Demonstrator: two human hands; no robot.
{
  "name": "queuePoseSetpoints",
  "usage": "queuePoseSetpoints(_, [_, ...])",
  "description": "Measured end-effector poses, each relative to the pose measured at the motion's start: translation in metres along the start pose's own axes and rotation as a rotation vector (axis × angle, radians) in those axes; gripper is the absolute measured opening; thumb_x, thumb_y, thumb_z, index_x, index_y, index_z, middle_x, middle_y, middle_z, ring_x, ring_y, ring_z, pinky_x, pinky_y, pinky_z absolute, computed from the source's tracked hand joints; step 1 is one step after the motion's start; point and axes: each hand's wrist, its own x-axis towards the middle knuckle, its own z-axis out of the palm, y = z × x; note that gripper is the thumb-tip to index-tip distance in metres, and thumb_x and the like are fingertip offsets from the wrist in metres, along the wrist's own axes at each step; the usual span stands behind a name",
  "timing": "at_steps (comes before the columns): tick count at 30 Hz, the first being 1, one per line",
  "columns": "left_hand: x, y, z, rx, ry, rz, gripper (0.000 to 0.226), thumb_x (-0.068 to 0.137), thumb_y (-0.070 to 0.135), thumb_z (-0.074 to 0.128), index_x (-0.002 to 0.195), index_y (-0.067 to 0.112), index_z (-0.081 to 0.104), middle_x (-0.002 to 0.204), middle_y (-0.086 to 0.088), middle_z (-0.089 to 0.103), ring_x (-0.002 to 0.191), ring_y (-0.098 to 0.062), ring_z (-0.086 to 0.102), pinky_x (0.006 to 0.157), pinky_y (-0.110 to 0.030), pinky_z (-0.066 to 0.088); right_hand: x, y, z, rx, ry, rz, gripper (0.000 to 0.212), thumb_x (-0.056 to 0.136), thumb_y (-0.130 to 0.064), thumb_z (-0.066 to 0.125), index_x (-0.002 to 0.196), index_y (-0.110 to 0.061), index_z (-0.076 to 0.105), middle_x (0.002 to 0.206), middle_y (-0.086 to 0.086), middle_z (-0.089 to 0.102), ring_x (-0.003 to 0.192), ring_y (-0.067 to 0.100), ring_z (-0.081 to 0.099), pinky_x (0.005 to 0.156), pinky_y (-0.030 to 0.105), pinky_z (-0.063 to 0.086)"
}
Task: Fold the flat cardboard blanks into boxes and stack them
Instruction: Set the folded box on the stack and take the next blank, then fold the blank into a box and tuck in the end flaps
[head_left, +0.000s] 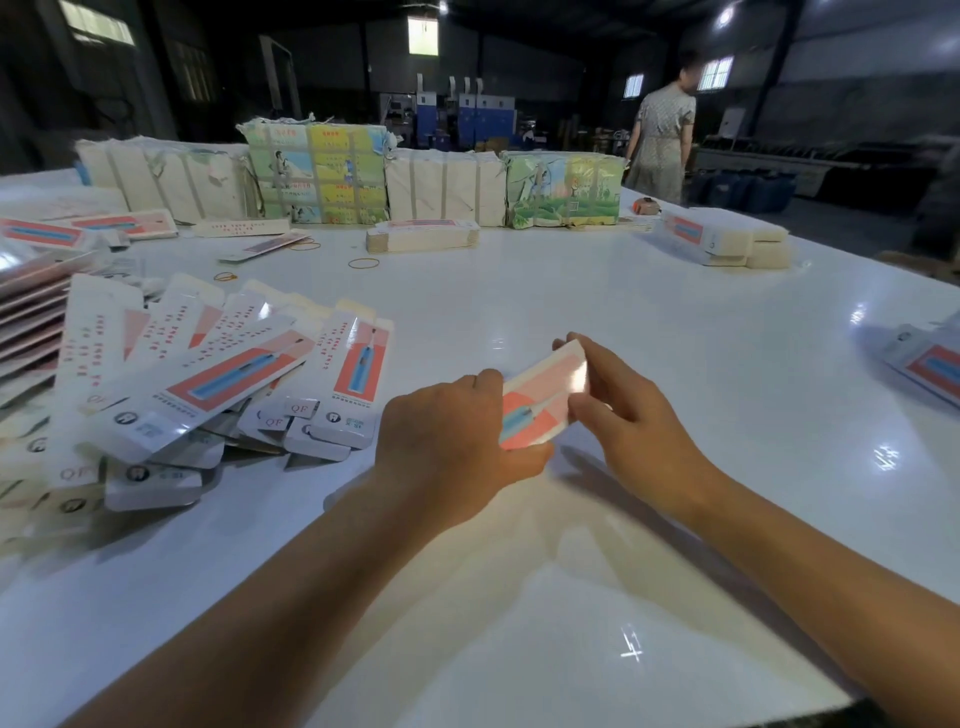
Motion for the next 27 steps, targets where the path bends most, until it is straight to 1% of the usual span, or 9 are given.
queuePoseSetpoints(2, [0.000,-0.003,-0.001,-0.070,-0.003,-0.020,0.062,0.072,0.077,0.045,0.111,0.029,0.048,0.105,0.013,0.063,0.068,-0.008,0.048,0.047,-0.009,0.026,0.002,0.000,-0.003,0.171,-0.049,0.041,0.055,0.095,-0.003,0.050,0.130,-0.044,0.039,0.121,-0.031,0.054,0.115,-0.002,0.054,0.099,0.025,0.046])
queuePoseSetpoints(4, [0.001,-0.006,-0.001,-0.124,-0.009,-0.040,0.062,0.068,0.079,0.037,0.104,0.030,0.046,0.101,0.013,0.063,0.067,-0.008,0.049,0.047,-0.010,0.028,0.004,0.003,-0.005,0.284,-0.009,0.090,0.059,0.093,-0.008,0.054,0.144,-0.030,0.032,0.136,-0.025,0.047,0.122,-0.005,0.048,0.098,0.016,0.045])
queuePoseSetpoints(8, [0.005,-0.009,0.001,-0.160,-0.026,-0.093,0.053,0.070,0.079,0.040,0.092,0.032,0.037,0.086,0.014,0.051,0.066,-0.009,0.050,0.049,-0.013,0.032,0.001,0.002,0.002,0.022,0.199,0.016,0.032,0.093,-0.018,0.057,0.124,-0.023,0.058,0.125,-0.006,0.062,0.110,0.005,0.060,0.081,0.012,0.050])
queuePoseSetpoints(11, [0.006,-0.011,0.001,-0.196,-0.043,-0.104,0.050,0.071,0.077,0.045,0.093,0.032,0.038,0.085,0.016,0.048,0.065,-0.010,0.050,0.049,-0.014,0.033,-0.002,0.000,0.008,0.013,0.184,-0.093,0.026,0.093,-0.013,0.057,0.108,-0.034,0.059,0.109,-0.011,0.066,0.095,0.001,0.064,0.075,0.014,0.051])
queuePoseSetpoints(14, [0.007,-0.019,-0.004,-0.155,-0.028,-0.076,0.050,0.071,0.077,0.049,0.091,0.033,0.037,0.078,0.019,0.046,0.058,-0.006,0.047,0.047,-0.016,0.034,-0.001,0.000,0.003,-0.016,0.108,-0.168,0.029,0.090,-0.020,0.055,0.113,-0.038,0.056,0.118,-0.015,0.062,0.105,0.003,0.060,0.081,0.013,0.046])
queuePoseSetpoints(17, [0.010,-0.029,-0.016,-0.084,0.003,-0.042,0.050,0.071,0.077,0.049,0.089,0.034,0.034,0.068,0.018,0.039,0.055,-0.003,0.043,0.045,-0.018,0.030,0.001,0.003,-0.004,-0.218,0.008,-0.230,0.052,0.089,-0.031,0.052,0.137,-0.034,0.035,0.149,-0.009,0.034,0.133,0.006,0.038,0.100,0.020,0.040])
queuePoseSetpoints(20, [0.009,-0.027,-0.020,0.053,-0.038,0.045,0.053,0.068,0.079,0.047,0.091,0.034,0.029,0.072,0.013,0.042,0.058,-0.008,0.042,0.046,-0.017,0.027,0.001,0.004,-0.003,-0.466,-0.100,-0.445,0.071,0.092,-0.025,0.055,0.147,-0.015,0.012,0.157,0.006,0.009,0.145,0.011,0.011,0.114,0.019,0.019])
queuePoseSetpoints(24, [0.002,-0.025,-0.020,0.084,-0.056,0.133,0.060,0.072,0.075,0.052,0.114,0.032,0.047,0.095,0.013,0.058,0.075,-0.009,0.052,0.057,-0.013,0.034,0.005,0.005,-0.005,-0.746,-0.107,-0.644,0.053,0.085,-0.008,0.062,0.136,-0.002,0.047,0.133,0.021,0.049,0.119,0.034,0.045,0.098,0.044,0.043])
queuePoseSetpoints(27, [0.006,-0.026,-0.007,0.118,0.210,0.314,0.070,0.080,0.065,0.044,0.122,0.011,0.058,0.116,-0.011,0.062,0.099,-0.037,0.058,0.082,-0.049,0.046,0.010,0.007,-0.021,-0.889,-0.003,-0.619,0.050,0.081,-0.016,0.071,0.128,-0.004,0.057,0.116,0.018,0.060,0.097,0.038,0.055,0.080,0.045,0.048])
